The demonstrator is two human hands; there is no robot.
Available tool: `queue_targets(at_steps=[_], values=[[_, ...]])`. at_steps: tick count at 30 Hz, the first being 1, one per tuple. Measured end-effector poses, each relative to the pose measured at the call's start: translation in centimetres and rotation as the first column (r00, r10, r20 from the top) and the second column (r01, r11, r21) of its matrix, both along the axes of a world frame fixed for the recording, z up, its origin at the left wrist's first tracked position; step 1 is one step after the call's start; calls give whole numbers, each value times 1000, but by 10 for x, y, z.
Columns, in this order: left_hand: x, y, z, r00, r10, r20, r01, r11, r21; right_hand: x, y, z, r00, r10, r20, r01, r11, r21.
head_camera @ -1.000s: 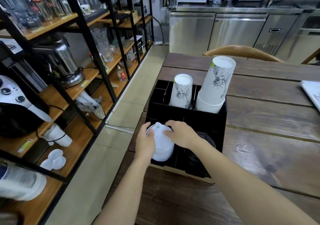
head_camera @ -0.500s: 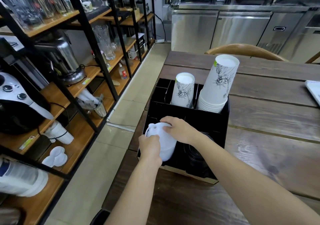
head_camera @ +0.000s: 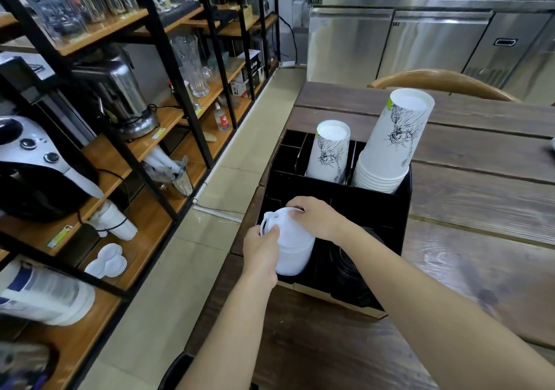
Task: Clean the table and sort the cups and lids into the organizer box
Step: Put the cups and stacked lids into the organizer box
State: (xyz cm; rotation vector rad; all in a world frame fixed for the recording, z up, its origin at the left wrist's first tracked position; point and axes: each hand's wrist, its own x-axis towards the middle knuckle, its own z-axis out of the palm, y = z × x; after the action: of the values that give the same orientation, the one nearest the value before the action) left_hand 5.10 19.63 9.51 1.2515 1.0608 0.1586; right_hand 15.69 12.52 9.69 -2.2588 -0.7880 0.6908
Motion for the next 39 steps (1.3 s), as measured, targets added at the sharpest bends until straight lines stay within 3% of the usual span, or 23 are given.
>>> queue_targets(at_steps=[10, 27, 32, 39], values=[[-1, -4, 2, 997, -52, 54, 42, 985, 170, -5, -3, 5, 989, 6, 148, 12, 993, -120], [-5, 0, -5, 982, -163, -91, 187, 863, 469, -11, -8, 4, 978, -30, 209, 49, 995, -88], [-6, 1, -4, 985, -153, -79, 172, 863, 474, -14, -8, 4, 900, -26, 435, 57, 997, -59], [-7, 2, -5, 987, -153, -53, 160, 861, 482, -12, -12, 7, 962, -68, 266, 62, 998, 34]])
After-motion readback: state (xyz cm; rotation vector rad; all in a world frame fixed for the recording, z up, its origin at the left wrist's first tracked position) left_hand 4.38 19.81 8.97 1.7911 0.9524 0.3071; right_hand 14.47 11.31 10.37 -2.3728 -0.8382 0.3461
